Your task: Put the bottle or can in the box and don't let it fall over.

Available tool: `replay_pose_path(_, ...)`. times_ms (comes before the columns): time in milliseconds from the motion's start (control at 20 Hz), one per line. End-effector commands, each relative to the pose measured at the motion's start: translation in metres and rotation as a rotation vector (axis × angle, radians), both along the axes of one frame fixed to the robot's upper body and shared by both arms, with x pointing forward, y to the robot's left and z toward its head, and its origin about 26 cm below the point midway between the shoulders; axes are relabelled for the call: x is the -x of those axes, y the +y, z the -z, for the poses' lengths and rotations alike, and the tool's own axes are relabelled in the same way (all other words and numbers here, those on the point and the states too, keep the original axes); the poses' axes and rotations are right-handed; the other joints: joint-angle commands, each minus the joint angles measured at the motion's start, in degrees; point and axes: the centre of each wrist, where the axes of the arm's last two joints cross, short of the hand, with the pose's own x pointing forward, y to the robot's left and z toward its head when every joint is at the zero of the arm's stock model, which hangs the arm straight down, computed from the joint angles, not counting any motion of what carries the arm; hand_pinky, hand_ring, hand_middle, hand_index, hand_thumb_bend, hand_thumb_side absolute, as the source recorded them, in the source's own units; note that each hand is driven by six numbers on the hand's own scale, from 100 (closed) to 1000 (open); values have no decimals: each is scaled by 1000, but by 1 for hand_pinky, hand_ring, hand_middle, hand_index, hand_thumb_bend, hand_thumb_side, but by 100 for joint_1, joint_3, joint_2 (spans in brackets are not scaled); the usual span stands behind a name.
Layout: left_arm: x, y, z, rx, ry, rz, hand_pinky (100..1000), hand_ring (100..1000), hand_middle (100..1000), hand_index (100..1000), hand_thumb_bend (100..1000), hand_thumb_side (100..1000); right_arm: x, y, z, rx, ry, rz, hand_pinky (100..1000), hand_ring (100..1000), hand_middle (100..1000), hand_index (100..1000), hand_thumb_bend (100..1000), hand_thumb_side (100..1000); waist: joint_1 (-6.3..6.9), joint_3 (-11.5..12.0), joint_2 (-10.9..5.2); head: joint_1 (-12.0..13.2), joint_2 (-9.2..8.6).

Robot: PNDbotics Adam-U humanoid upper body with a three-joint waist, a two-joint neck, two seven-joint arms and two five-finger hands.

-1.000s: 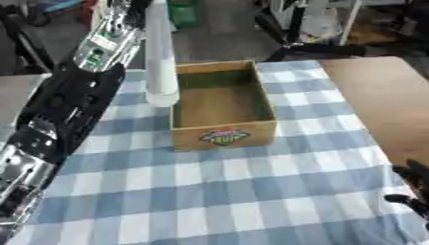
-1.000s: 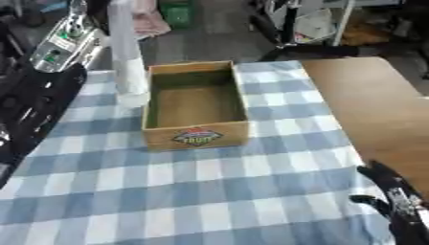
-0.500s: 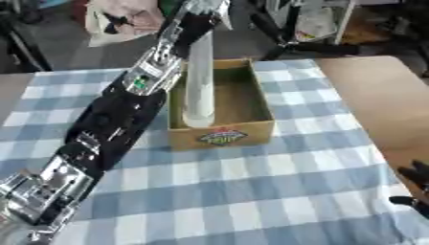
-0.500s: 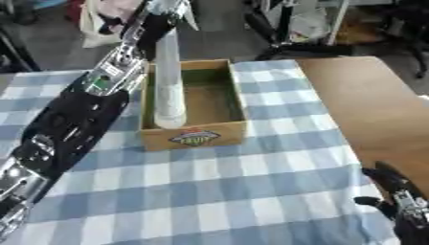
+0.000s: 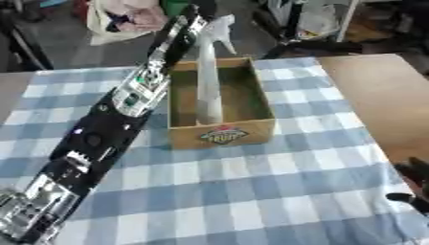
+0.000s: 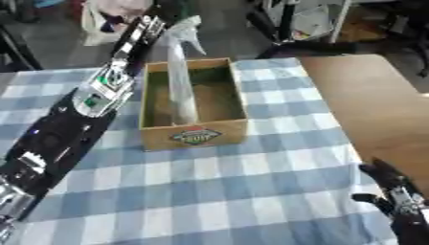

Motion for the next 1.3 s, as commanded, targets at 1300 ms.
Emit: replay_pose_path(1300, 147, -23, 154, 455, 261, -74, 764, 784, 730, 851, 296, 1000, 8, -15, 3, 22, 13, 58, 682, 1000, 827, 937, 100, 848, -35, 819, -310, 21, 598)
